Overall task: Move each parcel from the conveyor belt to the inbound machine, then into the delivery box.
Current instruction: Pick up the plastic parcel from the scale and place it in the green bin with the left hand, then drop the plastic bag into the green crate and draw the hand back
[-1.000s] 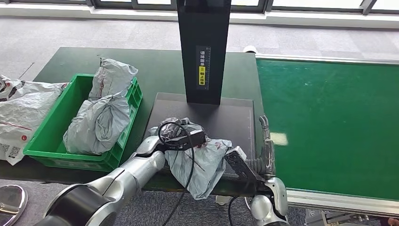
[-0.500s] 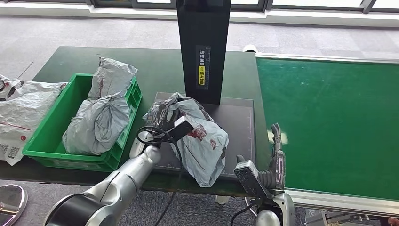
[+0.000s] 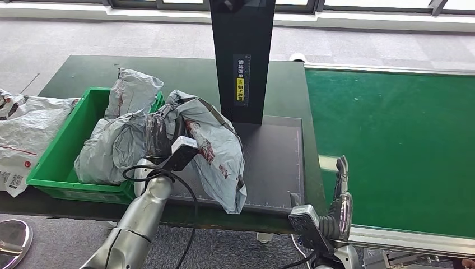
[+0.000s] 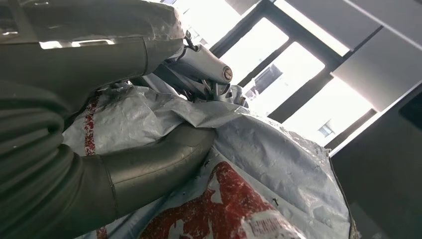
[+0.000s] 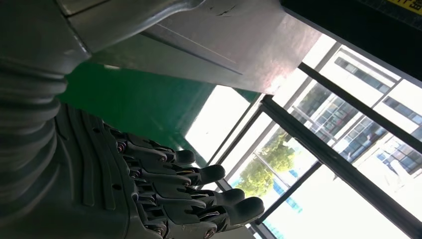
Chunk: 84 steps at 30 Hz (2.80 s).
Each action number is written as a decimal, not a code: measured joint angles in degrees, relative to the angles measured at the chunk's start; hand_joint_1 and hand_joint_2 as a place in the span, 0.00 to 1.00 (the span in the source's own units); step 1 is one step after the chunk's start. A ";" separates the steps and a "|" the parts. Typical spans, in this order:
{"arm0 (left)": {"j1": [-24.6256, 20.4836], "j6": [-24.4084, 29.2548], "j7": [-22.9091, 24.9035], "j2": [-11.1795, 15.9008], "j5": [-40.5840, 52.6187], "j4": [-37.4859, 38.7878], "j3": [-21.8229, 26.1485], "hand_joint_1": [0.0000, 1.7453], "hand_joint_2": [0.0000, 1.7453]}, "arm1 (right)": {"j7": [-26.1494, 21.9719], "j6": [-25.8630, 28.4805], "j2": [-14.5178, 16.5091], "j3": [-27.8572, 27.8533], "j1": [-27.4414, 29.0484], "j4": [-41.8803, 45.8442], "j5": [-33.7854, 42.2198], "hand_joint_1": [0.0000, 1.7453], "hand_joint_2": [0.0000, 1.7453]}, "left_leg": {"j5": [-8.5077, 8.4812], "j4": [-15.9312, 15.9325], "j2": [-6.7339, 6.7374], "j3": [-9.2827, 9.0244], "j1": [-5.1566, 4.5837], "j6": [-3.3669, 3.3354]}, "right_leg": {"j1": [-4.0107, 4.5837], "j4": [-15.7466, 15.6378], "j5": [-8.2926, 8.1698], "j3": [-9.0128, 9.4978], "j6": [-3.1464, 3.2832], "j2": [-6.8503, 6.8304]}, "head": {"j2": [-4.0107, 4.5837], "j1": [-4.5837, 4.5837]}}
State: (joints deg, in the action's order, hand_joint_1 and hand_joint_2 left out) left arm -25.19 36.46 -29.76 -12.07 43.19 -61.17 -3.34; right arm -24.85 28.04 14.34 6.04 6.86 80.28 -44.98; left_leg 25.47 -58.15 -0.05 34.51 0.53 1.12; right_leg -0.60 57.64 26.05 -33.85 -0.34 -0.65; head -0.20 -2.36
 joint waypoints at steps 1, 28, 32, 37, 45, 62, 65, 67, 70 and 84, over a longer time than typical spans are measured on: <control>0.19 -0.01 0.01 0.00 0.01 -0.63 0.00 1.00 1.00 | 0.00 0.00 0.00 -0.01 0.08 0.16 0.00 0.00 1.00 | 0.00 0.00 0.00 0.00 0.00 0.00 | 0.00 0.00 0.00 0.00 0.00 0.00 | 0.00 0.00; -8.91 -0.02 14.03 3.06 10.02 -9.14 1.69 1.00 1.00 | 0.19 -1.16 0.03 -0.01 1.01 1.72 -0.77 0.00 1.00 | -0.11 0.00 -0.04 0.04 0.01 0.08 | 0.14 0.01 -0.08 -0.02 0.08 -0.04 | 0.00 0.00; -24.15 -0.41 25.86 8.21 22.62 -1.90 7.24 1.00 1.00 | 0.14 -3.36 0.46 -0.01 0.13 1.27 -1.30 0.00 1.00 | -0.25 0.01 0.15 0.12 0.09 0.27 | 0.25 0.11 -0.29 -0.16 0.32 0.12 | 0.00 -0.04; -42.65 2.76 33.76 17.92 36.71 14.75 19.10 1.00 1.00 | -0.09 -5.01 1.32 -0.07 -1.07 -0.24 -2.18 0.00 1.00 | -0.32 0.14 1.31 0.04 0.15 0.47 | 0.27 0.20 -0.61 -0.71 0.64 1.26 | 0.00 0.13; -47.01 3.24 33.94 20.66 41.52 21.41 25.84 1.00 1.00 | -0.55 -5.32 1.87 -0.08 -2.90 -1.83 -2.49 0.00 1.00 | -0.44 0.14 0.25 0.20 0.22 0.58 | 0.38 0.20 -0.34 -0.45 0.69 0.25 | 0.00 0.13; -39.21 -4.16 46.13 24.20 46.74 34.55 26.08 1.00 1.00 | 0.09 -6.52 1.92 -0.08 -2.74 -2.58 -3.65 0.00 1.00 | -0.44 0.14 0.31 0.19 0.21 0.59 | 0.31 0.20 -0.37 -0.51 0.66 0.35 | 0.00 0.13; -35.30 -2.65 45.19 24.04 46.47 35.74 26.08 1.00 1.00 | 0.14 -6.60 1.92 -0.08 -2.74 -2.89 -3.83 0.00 1.00 | -0.43 0.14 0.33 0.18 0.15 0.59 | 0.30 0.20 -0.37 -0.52 0.66 0.38 | 0.00 0.13; -32.14 -1.00 44.99 23.70 46.47 36.26 26.08 1.00 1.00 | 0.32 -6.48 1.92 -0.08 -2.68 -3.06 -4.02 0.00 1.00 | -0.42 0.14 0.34 0.18 0.12 0.58 | 0.28 0.20 -0.37 -0.54 0.65 0.39 | 0.00 0.13; -27.95 0.26 45.03 22.97 46.70 36.93 26.08 1.00 1.00 | 0.94 -6.25 1.92 -0.08 -2.33 -3.10 -4.24 0.00 1.00 | -0.42 0.13 0.35 0.21 0.12 0.58 | 0.28 0.19 -0.36 -0.56 0.65 0.39 | 0.00 0.13; -18.52 2.96 44.13 21.73 45.41 38.72 26.75 1.00 1.00 | 1.47 -6.63 1.92 -0.08 -1.88 -3.10 -4.78 0.00 1.00 | -0.40 0.14 0.36 0.21 0.17 0.56 | 0.28 0.19 -0.36 -0.53 0.65 0.38 | 0.00 0.13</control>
State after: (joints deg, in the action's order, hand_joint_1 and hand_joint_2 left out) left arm -43.71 39.42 14.37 9.66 88.60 -22.45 23.41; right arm -23.38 21.41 16.26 5.97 4.98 77.18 -49.76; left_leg 25.07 -58.01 0.31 34.72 0.69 1.67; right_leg -0.32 57.84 25.69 -34.38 0.31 -0.27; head -0.20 -2.23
